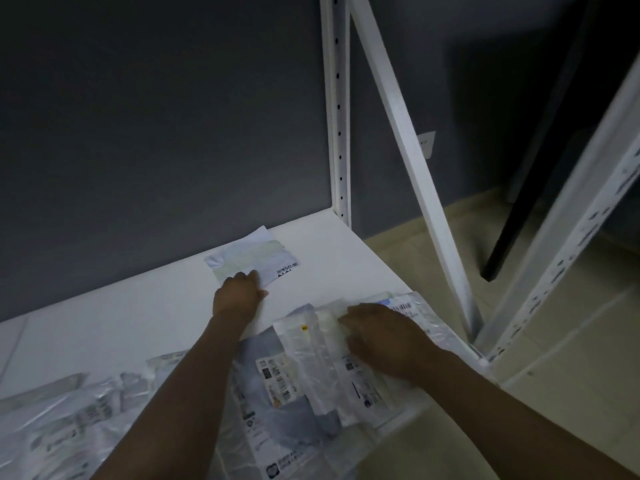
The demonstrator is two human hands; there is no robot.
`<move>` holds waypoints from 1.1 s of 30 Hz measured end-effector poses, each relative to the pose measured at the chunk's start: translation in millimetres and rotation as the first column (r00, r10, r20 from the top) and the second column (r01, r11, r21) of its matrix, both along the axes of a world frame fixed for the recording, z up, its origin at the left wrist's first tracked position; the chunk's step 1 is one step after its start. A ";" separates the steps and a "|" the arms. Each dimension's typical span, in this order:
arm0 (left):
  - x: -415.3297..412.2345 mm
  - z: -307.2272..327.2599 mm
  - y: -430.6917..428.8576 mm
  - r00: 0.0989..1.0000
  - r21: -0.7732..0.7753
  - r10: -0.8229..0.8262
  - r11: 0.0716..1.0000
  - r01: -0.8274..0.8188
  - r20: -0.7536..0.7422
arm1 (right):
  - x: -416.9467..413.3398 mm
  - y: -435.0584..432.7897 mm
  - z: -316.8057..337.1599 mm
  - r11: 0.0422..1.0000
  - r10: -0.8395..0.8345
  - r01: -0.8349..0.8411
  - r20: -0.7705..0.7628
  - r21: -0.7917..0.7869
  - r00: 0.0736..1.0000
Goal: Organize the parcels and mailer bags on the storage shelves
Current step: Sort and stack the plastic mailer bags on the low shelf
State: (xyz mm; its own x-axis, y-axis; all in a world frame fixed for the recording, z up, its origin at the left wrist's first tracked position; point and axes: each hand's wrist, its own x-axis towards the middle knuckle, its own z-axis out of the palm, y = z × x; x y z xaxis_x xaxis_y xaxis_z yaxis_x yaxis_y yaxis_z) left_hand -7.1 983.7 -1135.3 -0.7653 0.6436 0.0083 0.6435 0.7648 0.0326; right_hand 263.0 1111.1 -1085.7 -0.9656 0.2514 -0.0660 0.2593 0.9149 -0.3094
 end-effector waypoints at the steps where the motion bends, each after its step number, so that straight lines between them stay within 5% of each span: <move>1: -1.6 -0.6 -1.7 0.998 0.002 -0.031 1.000 0.031 -0.057 | -2.0 -0.8 -1.2 1.000 0.008 -0.008 0.003 0.009 1.000; 7: -0.1 -1.0 -24.6 0.970 -0.030 -0.179 0.984 0.176 -0.165 | -5.2 -15.0 -3.3 0.999 -0.012 0.011 -0.036 -0.033 0.999; 9: 11.7 9.9 -33.9 0.974 0.044 -0.166 0.984 0.175 -0.155 | -7.4 -19.7 -4.4 0.999 0.001 -0.007 -0.152 -0.039 0.988; 11: 22.1 22.0 -43.7 0.975 0.207 -0.146 0.962 0.179 -0.165 | -3.9 -27.6 5.0 0.998 0.014 -0.019 -0.088 -0.055 0.996; 15: 57.3 64.7 -64.1 0.980 0.619 -0.138 0.760 0.197 -0.142 | -2.4 -34.9 18.7 0.983 -0.060 0.027 -0.178 -0.182 0.982; 18: 95.2 102.5 -74.3 0.982 0.783 -0.183 0.604 0.149 -0.045 | -0.6 -45.5 33.9 0.916 -0.233 0.107 -0.295 -0.386 0.927; 21: 133.2 133.5 -81.3 0.970 0.880 -0.219 0.474 0.007 0.110 | 6.0 -55.4 61.9 0.686 -0.498 0.154 -0.305 -0.711 0.812; 24: 164.4 148.1 -85.1 0.884 0.911 -0.292 0.309 -0.274 0.365 | 16.5 -61.9 77.5 0.320 -0.604 0.092 -0.128 -0.943 0.786; 26: 181.4 148.0 -87.5 0.804 0.876 -0.351 0.248 -0.414 0.479 | 21.3 -64.7 79.1 0.043 -0.587 0.009 -0.018 -0.999 0.810; 28: 193.3 145.7 -91.4 0.729 0.828 -0.391 0.266 -0.494 0.561 | 24.9 -61.8 75.3 -0.087 -0.611 -0.015 0.042 -0.996 0.790; 30: 198.1 148.6 -95.6 0.676 0.789 -0.408 0.311 -0.530 0.614 | 31.2 -53.9 78.4 0.008 -0.661 0.039 0.024 -0.999 0.750; 33: 192.9 154.9 -98.3 0.711 0.786 -0.351 0.389 -0.481 0.609 | 46.6 -38.1 92.9 0.361 -0.623 0.211 -0.066 -0.908 0.780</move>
